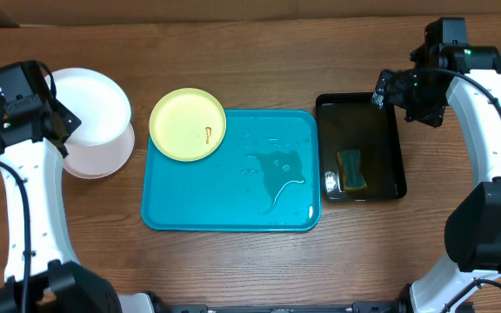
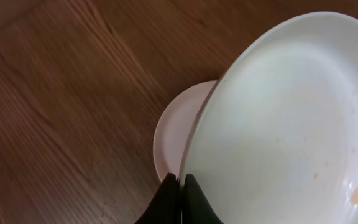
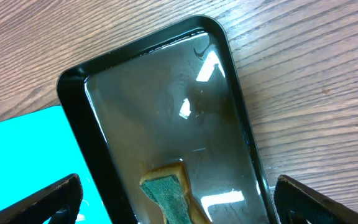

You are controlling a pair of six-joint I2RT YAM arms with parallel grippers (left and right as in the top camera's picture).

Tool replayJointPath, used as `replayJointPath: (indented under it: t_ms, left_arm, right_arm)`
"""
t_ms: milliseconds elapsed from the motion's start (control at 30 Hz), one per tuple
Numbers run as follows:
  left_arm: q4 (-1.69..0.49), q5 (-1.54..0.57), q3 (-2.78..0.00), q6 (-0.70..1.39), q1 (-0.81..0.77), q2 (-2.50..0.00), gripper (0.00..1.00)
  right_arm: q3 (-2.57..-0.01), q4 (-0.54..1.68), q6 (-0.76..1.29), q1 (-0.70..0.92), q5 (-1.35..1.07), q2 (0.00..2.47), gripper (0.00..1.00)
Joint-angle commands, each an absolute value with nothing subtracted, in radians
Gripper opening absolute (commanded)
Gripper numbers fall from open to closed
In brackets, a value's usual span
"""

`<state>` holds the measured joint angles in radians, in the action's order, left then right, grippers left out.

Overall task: Clean dirty plates on tray and stack at the side
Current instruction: 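Lower the white plate onto the other white plate and release, then move the left gripper to the yellow plate's left rim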

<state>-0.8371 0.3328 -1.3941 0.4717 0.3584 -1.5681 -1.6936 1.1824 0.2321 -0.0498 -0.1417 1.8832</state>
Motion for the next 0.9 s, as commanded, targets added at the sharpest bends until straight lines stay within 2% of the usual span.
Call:
replayJointPath:
  t_ms: [0, 433, 467, 533, 567, 600, 633, 767, 800, 867]
  left_arm:
    - [-0.846, 0.388, -1.411, 0.511, 0.368, -1.619, 0.04]
    - [-0.858, 0.451, -1.410, 0.525, 0.368, -1.760, 0.04]
    - [-0.858, 0.456, -1.410, 0.525, 0.368, -1.766, 0.07]
    - [-0.855, 0.456, -1.410, 0.525, 0.368, -1.777, 0.51]
    - [-0.855, 0.455, -1.410, 0.524, 0.368, -1.778, 0.77]
    - [-0.852, 0.451, -1.410, 0.524, 0.368, -1.778, 0.94]
    - [-0.852, 0.443, -1.411, 0.521, 0.368, -1.778, 1.00]
    - [-0.853, 0.237, -1.437, 0.404, 0.363, -1.765, 0.98]
    - [-0.856, 0.160, -1.449, 0.364, 0.360, -1.761, 0.92]
    - [-0.863, 0.010, -1.475, 0.300, 0.347, -1.750, 0.73]
  right_arm:
    - [-1.701, 1.180, 0.237, -0.044, -0.139, 1.874, 1.00]
    - [-1.701, 1.180, 0.237, -0.044, -0.139, 1.874, 1.00]
    - [-1.701, 1.180, 0.237, -0.044, -0.139, 1.874, 1.00]
    - [-1.701, 1.180, 0.236, -0.044, -0.139, 1.874, 1.00]
    - [-1.701, 1.180, 0.237, -0.044, -0.139, 1.874, 1.00]
    - [-1.701, 1.180, 0.236, -0.044, -0.139, 1.874, 1.00]
    - [-1.701, 1.180, 0.237, -0.044, -0.139, 1.874, 1.00]
    - [-1.701, 1.180, 0.237, -0.044, -0.139, 1.874, 1.00]
    - [-1.701, 1.180, 0.236, -0.044, -0.139, 1.874, 1.00]
    - [-1.701, 1.180, 0.237, -0.044, -0.139, 1.874, 1.00]
